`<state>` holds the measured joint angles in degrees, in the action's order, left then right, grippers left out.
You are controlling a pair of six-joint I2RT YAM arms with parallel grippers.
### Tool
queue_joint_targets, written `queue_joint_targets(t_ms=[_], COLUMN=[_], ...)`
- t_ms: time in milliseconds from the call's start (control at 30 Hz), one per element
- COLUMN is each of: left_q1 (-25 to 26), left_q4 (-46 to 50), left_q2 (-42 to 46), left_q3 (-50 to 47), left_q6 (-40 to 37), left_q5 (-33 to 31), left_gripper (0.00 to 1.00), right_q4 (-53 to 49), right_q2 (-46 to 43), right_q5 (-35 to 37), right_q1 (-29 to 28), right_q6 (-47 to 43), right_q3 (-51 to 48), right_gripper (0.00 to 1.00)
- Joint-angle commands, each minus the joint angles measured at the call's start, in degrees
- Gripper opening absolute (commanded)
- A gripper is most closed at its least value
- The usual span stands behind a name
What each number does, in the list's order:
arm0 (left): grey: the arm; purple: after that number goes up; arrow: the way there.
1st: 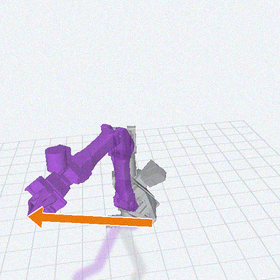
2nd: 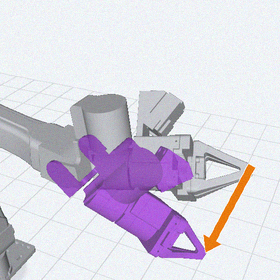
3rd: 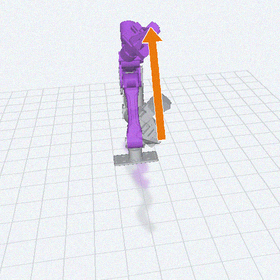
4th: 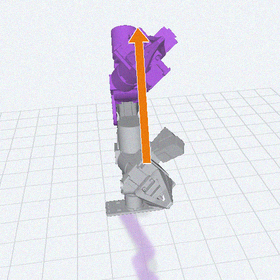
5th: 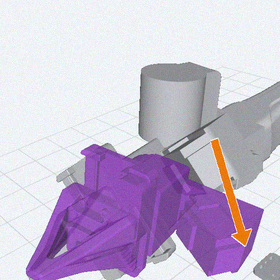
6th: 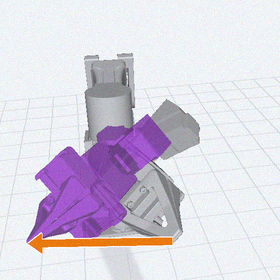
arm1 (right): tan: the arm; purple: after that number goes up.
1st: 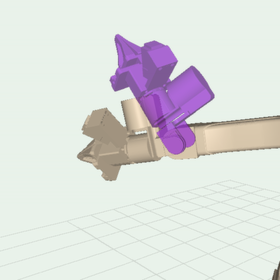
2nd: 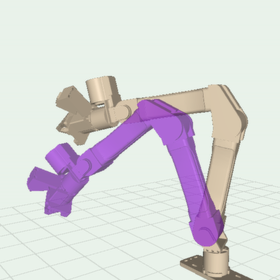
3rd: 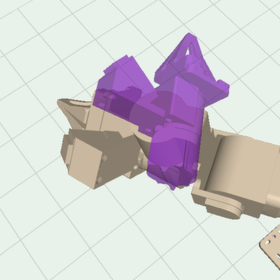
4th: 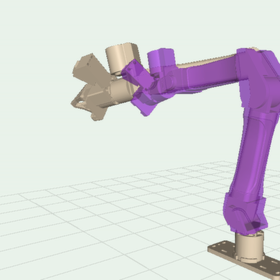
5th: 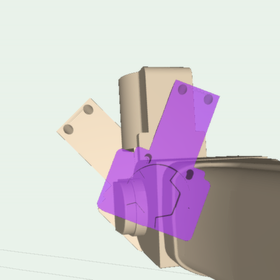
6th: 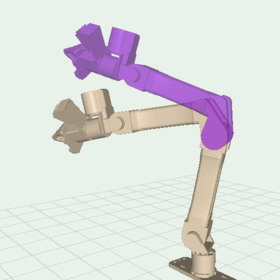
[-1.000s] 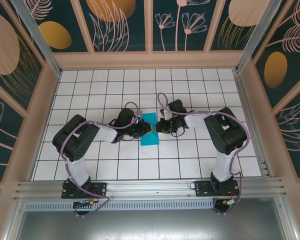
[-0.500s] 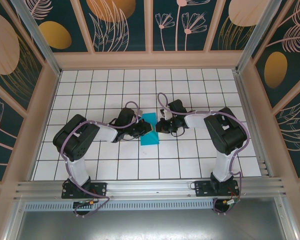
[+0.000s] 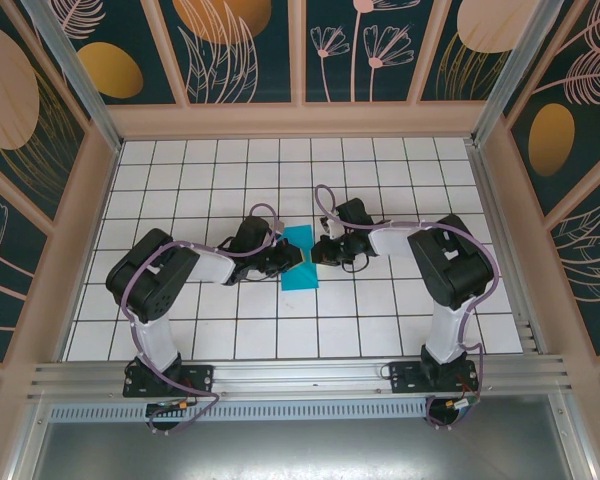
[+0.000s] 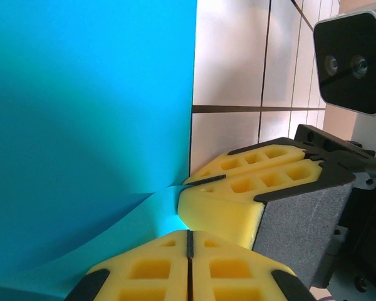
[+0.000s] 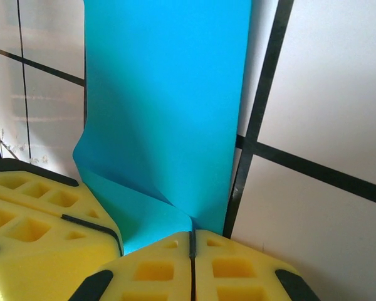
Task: Fold a paper plane with a square sheet of paper (pick it up from the middle)
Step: Fold the triangle a second time at the center of the table.
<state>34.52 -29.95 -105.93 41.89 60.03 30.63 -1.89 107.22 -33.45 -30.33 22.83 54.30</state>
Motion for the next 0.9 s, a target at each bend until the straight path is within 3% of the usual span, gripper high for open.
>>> queue_joint_targets(t_ms=[0,867], left_q1=[0.04,0.07], left_q4=[0.89,2.26], left_q2=[-0.98,-2.42], left_q3=[-0.29,0.04], left_q6=[-1.32,-1.93], left_q5=[-0.93,-1.54], left_gripper=[0.10,0.10], right_q4=[-0.71,-1.71], right_q2=[1.26,2.18], right_q5=[0.93,2.57], right_q1=[0.09,0.16], right_q6=[-0.86,-0.86], right_q3=[1.49,1.49], right_gripper=[0.08,0.08])
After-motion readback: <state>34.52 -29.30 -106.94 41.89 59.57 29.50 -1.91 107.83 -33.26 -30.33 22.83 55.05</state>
